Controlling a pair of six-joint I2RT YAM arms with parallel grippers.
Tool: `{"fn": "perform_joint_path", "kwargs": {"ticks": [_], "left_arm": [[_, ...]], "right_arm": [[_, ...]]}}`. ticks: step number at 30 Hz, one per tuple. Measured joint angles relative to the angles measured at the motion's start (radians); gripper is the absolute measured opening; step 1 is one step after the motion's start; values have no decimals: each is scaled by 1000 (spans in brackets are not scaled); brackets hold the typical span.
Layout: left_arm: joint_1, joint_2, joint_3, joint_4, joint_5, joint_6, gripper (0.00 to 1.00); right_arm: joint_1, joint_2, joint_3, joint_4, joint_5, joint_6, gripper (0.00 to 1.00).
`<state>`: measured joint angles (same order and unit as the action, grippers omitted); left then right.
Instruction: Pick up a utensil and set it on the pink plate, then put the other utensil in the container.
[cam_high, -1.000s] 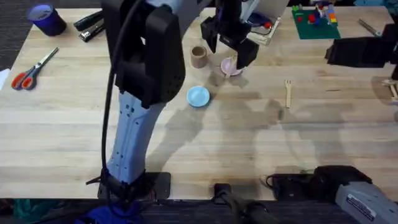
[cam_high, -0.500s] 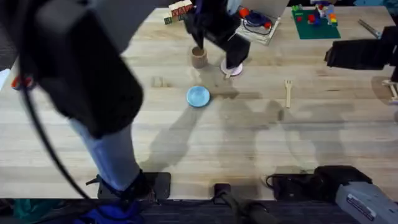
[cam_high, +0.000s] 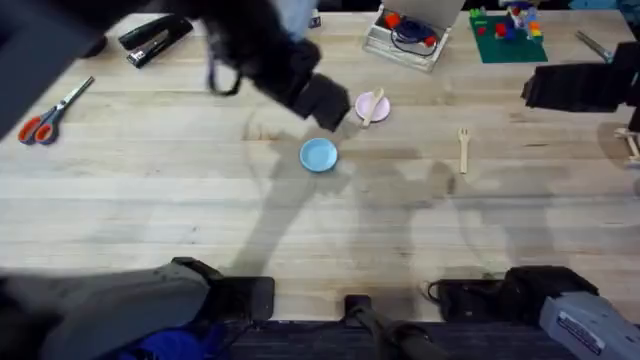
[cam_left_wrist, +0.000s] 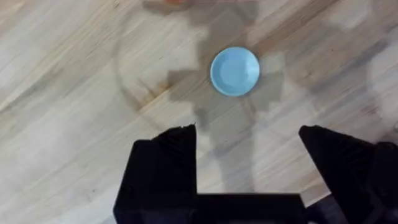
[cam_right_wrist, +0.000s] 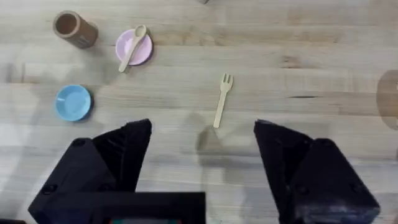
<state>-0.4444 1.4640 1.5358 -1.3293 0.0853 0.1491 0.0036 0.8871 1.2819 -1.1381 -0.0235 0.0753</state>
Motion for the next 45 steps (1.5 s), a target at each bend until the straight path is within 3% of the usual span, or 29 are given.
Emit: {"fn": "perform_joint_path", "kwargs": {"ticks": [10,21,34,41,45], "left_arm": [[97,-373,-286,42,13,-15,995],[112,-670,-355,48,35,-19,995],[112,-703,-358,16,76,-26,995],[112,-703,-358,17,181,65,995],[112,-703,-358,17,208,96,995]], "right_arm": [[0,0,0,0,0,0,996],[0,0,0,0,0,0,995],[0,21,0,-5,0,0,996],[0,34,0,-101,0,0,995],[0,117,0,-127,1,13,995]]}}
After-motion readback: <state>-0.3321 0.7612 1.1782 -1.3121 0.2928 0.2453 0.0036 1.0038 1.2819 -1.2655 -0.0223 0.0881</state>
